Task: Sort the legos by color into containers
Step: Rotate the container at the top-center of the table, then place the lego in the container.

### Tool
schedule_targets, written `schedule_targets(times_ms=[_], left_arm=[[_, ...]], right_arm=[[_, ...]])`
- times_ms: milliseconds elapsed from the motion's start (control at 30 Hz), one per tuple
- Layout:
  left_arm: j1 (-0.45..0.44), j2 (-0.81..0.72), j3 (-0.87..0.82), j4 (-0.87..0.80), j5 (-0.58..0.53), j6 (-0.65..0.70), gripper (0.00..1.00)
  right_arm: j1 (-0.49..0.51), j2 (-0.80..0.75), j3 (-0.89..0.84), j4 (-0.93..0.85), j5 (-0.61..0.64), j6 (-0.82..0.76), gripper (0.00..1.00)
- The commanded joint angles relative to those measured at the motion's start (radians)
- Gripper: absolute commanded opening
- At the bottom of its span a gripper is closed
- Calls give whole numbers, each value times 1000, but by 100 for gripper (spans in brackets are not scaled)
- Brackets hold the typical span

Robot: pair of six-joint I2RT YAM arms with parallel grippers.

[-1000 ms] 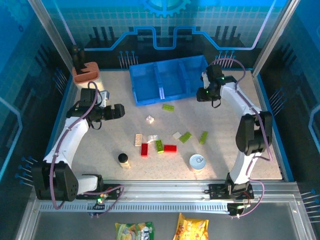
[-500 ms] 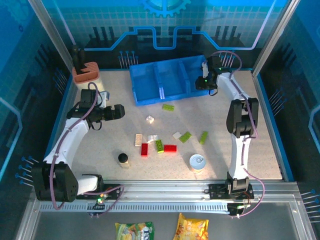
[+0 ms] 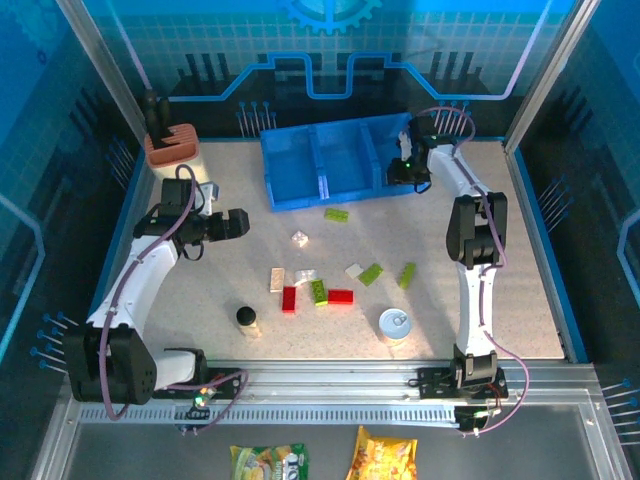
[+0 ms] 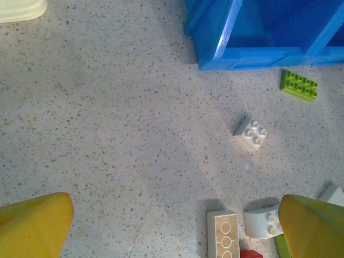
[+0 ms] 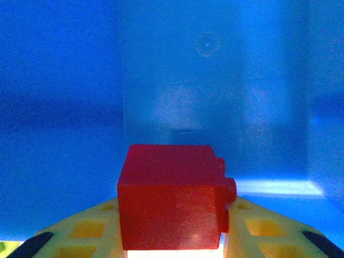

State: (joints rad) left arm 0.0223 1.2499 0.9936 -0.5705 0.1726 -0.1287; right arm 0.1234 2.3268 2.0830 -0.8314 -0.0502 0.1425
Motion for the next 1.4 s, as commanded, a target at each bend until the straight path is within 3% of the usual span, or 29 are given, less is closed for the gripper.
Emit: schedule_targets(times_ms=[0, 233, 567, 933, 1167, 1367], left_arm=[[5, -24, -12, 7, -3, 6, 99], [5, -23, -10, 4, -2, 7, 99], [5, -22, -6, 0, -6, 10, 99], [5, -26, -7, -1, -10, 11, 99], [6, -26, -7, 1, -5, 8, 99], [5, -26, -6, 3, 2, 6, 99]], right_arm=[[29, -45, 6, -120, 4, -23, 39], [47, -77, -32, -143, 23, -17, 40], [24, -6, 71, -128, 90, 4, 44], [28, -34, 100, -145, 107, 15, 56], [49, -155, -10, -122, 118, 34, 56], [68, -327, -244, -15, 111, 120, 56]])
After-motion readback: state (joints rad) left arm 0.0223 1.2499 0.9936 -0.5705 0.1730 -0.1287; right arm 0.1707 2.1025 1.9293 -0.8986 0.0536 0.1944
